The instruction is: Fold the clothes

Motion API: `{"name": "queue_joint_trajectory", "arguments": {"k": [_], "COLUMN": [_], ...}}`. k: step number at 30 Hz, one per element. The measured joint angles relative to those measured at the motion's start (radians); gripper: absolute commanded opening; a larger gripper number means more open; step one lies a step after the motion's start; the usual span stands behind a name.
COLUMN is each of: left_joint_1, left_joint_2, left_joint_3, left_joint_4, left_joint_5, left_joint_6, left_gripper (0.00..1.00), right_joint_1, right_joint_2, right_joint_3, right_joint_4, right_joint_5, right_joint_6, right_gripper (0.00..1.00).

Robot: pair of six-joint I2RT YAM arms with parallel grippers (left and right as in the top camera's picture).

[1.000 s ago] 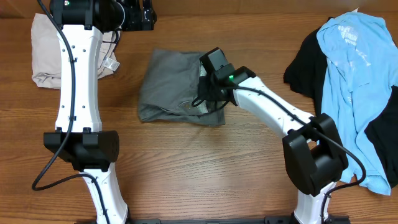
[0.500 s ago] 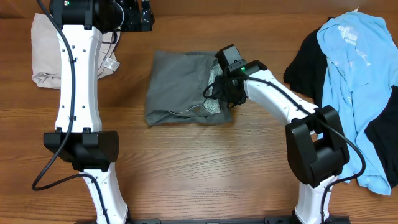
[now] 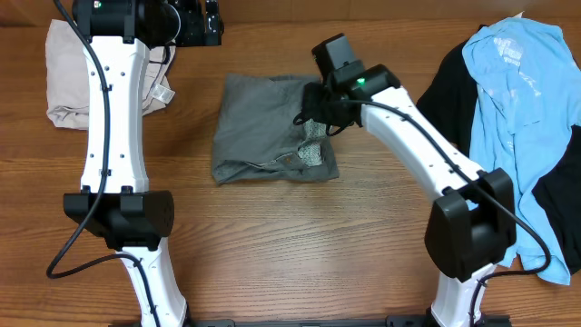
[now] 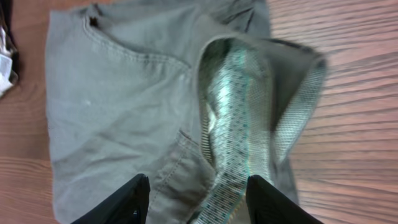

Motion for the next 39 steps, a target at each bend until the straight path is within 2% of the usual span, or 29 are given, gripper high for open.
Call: {"name": "queue_joint_trajectory", "arguments": {"k": [5,8,10,11,14,15,19,22,27,30,37,38,39], "left_joint_1": [0.0,0.0,0.0,0.0,0.0,0.0,0.0,0.0,0.0,0.0,0.0,0.0,0.0], "left_joint_2": [0.0,0.0,0.0,0.0,0.0,0.0,0.0,0.0,0.0,0.0,0.0,0.0,0.0], "left_joint_3": [0.0,0.0,0.0,0.0,0.0,0.0,0.0,0.0,0.0,0.0,0.0,0.0,0.0], "left_joint_4": [0.0,0.0,0.0,0.0,0.0,0.0,0.0,0.0,0.0,0.0,-0.004,-0.005,-0.006], "left_joint_5": [0.0,0.0,0.0,0.0,0.0,0.0,-0.001,-0.007,-0.014,-0.015,-0.015,-0.015,-0.015], "left_joint_6": [0.0,0.0,0.0,0.0,0.0,0.0,0.0,0.0,0.0,0.0,0.008,0.011,0.016], "left_gripper": [1.0,1.0,1.0,1.0,1.0,1.0,1.0,1.0,1.0,1.0,1.0,1.0,1.0], "right_joint_1": [0.028,0.027,0.027,0.027,0.027,0.027,0.026,0.024,0.004,-0.024,-0.117,-0.125,-0.13], "right_joint_2": [0.096,0.121,0.123,0.124,0.132,0.138,0.153,0.155,0.156,0.143,0.142,0.142,0.142], "right_joint_3": [0.0,-0.002,-0.002,-0.002,-0.002,-0.002,0.0,0.044,0.253,0.348,0.299,0.277,0.254], "right_joint_4": [0.002,0.018,0.039,0.05,0.072,0.076,0.072,0.002,-0.172,-0.204,-0.256,-0.249,-0.241], "right_joint_5": [-0.008,-0.007,-0.006,-0.006,-0.006,-0.006,-0.006,-0.005,-0.006,-0.003,0.004,0.004,0.005], "right_joint_6": [-0.004,-0.004,-0.005,-0.006,-0.029,-0.037,-0.048,-0.056,-0.097,-0.129,-0.173,-0.177,-0.18], "right_gripper": [0.41,0.4,0.34,0.31,0.08,0.04,0.04,0.04,0.04,0.04,0.05,0.08,0.22]}}
